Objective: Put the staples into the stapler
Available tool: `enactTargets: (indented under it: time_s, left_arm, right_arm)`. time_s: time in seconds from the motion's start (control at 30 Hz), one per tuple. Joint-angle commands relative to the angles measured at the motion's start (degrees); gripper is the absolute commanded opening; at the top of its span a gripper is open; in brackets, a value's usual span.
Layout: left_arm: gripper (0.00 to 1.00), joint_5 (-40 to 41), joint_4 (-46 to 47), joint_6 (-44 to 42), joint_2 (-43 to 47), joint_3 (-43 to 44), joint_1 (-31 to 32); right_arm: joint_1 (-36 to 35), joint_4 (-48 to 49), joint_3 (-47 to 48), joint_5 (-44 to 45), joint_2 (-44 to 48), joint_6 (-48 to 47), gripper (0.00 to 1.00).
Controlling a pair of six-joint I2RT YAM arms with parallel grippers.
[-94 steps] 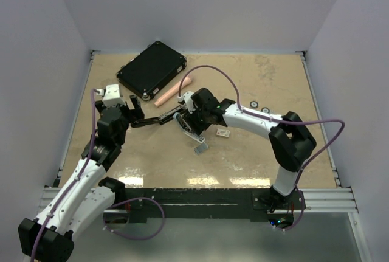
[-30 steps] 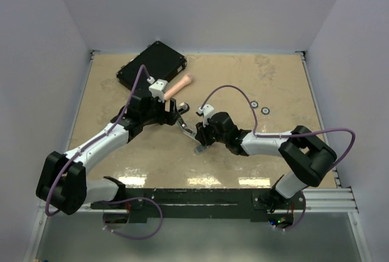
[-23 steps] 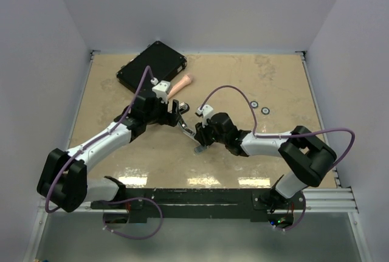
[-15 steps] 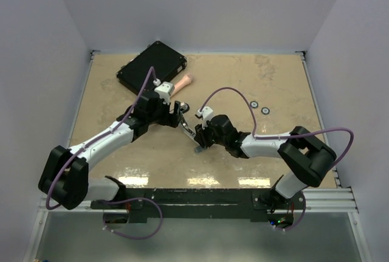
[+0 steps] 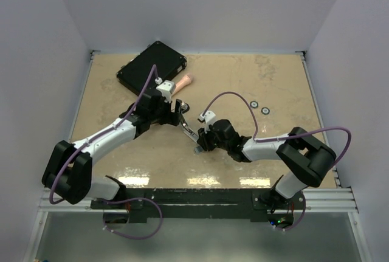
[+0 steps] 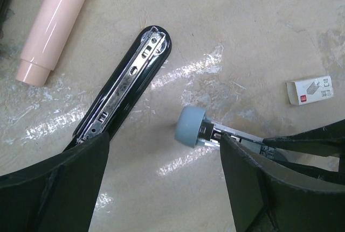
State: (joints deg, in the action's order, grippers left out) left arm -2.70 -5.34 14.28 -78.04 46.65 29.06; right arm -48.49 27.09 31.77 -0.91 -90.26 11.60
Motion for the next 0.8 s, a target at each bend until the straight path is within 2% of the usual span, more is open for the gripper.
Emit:
enactTargets:
  time_s: [0.0,0.17,0.5,0.77]
  left_arm:
    - [0.88,0.06,1.65,-0.92,-0.97,3.26,0.38]
    - [0.88,0.06,2.53,-1.89,-1.94,3.71,0.74]
    - [0.84,0.15,4.38,-4.7,-3.96,4.58,1.35]
    - [0.71,0.33,4.03,-8.31,-6.42,7.4,2.14]
  right_arm:
    - [-0.38,4.81,-0.92,1.7,0.96,-0.25,0.3]
    - [-0.55,6.22,-1.18,1.7,0.61,-1.05,0.26]
    - [-0.82,7.1,-0.92,1.87,0.52,-2.98,0.01]
    - [-0.73,6.04,-0.13,2.31,1.05,-3.86,0.0]
